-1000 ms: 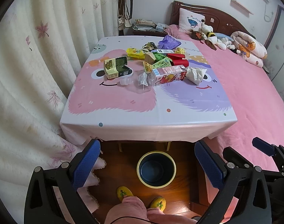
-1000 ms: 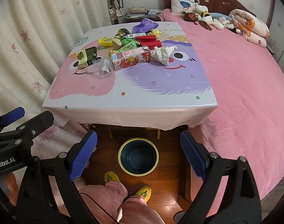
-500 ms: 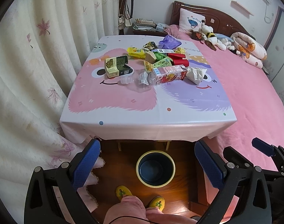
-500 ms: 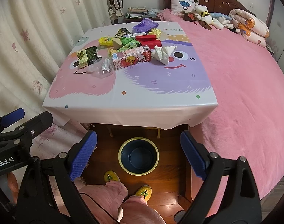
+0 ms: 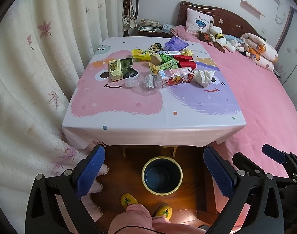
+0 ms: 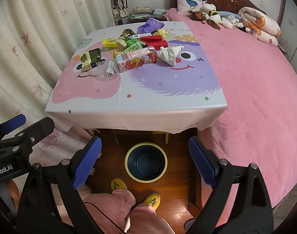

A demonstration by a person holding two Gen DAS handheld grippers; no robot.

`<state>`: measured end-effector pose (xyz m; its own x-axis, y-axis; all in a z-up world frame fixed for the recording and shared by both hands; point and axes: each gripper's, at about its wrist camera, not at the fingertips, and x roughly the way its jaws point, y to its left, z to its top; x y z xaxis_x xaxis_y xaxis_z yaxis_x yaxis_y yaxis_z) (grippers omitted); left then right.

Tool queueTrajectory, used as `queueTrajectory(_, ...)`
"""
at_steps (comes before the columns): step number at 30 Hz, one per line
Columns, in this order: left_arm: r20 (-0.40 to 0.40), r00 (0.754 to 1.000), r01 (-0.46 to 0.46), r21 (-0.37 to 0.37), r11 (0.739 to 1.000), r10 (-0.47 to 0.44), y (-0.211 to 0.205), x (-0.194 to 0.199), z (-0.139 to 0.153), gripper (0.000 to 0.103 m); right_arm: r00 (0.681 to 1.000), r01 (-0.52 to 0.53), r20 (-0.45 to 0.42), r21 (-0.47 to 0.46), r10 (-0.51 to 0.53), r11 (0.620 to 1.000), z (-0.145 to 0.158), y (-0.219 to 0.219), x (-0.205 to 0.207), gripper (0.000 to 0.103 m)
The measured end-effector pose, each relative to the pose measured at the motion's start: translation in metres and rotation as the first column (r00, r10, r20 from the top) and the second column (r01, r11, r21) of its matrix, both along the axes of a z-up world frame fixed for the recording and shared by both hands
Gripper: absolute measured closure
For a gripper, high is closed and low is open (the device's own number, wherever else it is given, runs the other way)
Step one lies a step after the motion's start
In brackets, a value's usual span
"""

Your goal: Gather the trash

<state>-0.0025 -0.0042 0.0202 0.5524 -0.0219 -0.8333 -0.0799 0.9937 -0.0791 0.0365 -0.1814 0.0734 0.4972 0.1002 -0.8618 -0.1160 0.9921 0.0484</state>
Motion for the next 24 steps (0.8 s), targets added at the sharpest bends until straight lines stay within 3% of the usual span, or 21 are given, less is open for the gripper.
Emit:
queueTrajectory(9,-0.014,1.000,-0.010,0.002,1.000,0.011,-0.003,-0.009,-0.005,0.000,1.000,0.001,-0.002,0.009,-0.001,1.000,0.001,0.000,0.000,0.013)
queueTrajectory(24,0.014,0.999,-0.047,0.043,0.998,0.046,0.022,-0.006,0.017,0.000,0.999,-0.039,0.010,0.074,0.038,0.997,0.006,0.018,0.009,0.013)
